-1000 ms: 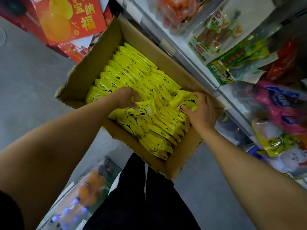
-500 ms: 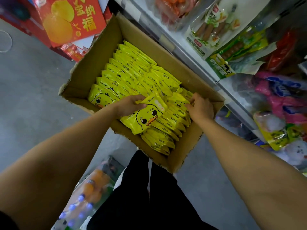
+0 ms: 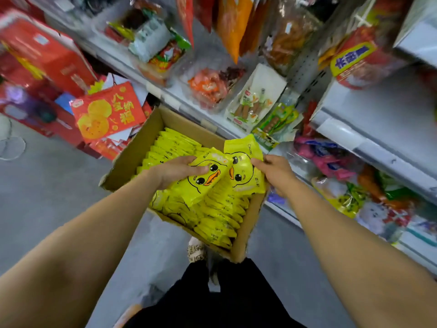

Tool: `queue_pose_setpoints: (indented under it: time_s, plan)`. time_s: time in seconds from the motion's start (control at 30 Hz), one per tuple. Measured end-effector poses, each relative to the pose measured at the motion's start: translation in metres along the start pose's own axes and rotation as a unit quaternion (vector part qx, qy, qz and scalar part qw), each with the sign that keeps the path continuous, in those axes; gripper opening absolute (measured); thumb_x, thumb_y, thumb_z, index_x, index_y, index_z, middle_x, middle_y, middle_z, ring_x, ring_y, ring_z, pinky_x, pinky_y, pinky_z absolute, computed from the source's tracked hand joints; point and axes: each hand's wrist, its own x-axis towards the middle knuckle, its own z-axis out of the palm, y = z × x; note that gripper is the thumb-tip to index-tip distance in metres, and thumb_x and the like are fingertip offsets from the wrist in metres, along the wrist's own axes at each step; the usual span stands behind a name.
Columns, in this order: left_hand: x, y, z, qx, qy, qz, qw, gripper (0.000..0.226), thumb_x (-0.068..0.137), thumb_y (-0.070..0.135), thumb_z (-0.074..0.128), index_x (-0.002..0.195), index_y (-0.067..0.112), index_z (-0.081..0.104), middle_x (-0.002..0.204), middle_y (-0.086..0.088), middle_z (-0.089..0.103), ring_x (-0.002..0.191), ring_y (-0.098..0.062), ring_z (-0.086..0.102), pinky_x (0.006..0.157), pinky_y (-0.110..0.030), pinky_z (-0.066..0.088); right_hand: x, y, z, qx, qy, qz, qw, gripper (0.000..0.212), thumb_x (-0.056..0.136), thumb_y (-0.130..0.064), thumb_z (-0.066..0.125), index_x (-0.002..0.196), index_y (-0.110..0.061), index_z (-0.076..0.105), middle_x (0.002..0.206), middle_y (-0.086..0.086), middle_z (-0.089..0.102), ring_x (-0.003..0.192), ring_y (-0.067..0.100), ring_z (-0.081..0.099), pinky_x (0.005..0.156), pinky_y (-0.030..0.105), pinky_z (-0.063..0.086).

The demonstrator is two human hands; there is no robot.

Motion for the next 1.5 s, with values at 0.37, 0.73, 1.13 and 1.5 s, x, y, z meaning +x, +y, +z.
queue_pose_setpoints:
  time_s: [0.37,0.73,1.13,1.5]
  plan:
    - [-0.092,0.115,0.066,-0.001,-0.104,0.131,0.986,0.088,0.036,0.050,0.095,0.113,0.021,0.065,0.109,-0.007,0.073,0.097,-0.023,0.070,0.085,-0.041,0.058,-0.074,-0.051,-0.105,0.068,0.078,-0.140,0.985,0.023,0.093,-0.036,0.064,0.100,-0.015,0.065,0.089,0.001,0.068,0.076,0.015,0.062,0.066,0.023,0.049]
    - [-0.139,0.201,0.252,0.063,-0.195,0.211,0.956,0.084,0.046,0.025,0.097,0.120,0.010,0.060,0.112,-0.017,0.069,0.090,-0.028,0.071,0.072,-0.040,0.060,-0.198,-0.004,-0.295,0.089,0.105,-0.212,0.968,0.050,0.066,-0.034,0.089,0.108,-0.017,0.069,0.100,0.001,0.076,0.085,0.015,0.073,0.077,0.035,0.060]
    - [-0.154,0.319,0.392,0.250,-0.111,0.278,0.921,0.092,0.039,0.038,0.096,0.119,0.007,0.061,0.110,-0.014,0.071,0.098,-0.030,0.070,0.074,-0.037,0.058,-0.291,0.021,-0.494,0.157,0.318,-0.285,0.891,0.024,0.072,-0.019,0.085,0.093,-0.019,0.073,0.086,-0.003,0.076,0.076,0.014,0.073,0.070,0.032,0.061]
    - [-0.095,0.461,0.504,0.490,-0.033,0.345,0.800,0.084,0.057,0.042,0.090,0.130,0.022,0.055,0.128,0.000,0.062,0.110,-0.022,0.062,0.095,-0.041,0.051,-0.296,0.007,-0.591,0.186,0.383,-0.295,0.855,0.023,0.073,-0.015,0.084,0.089,-0.021,0.069,0.089,-0.001,0.076,0.080,0.018,0.074,0.063,0.038,0.061]
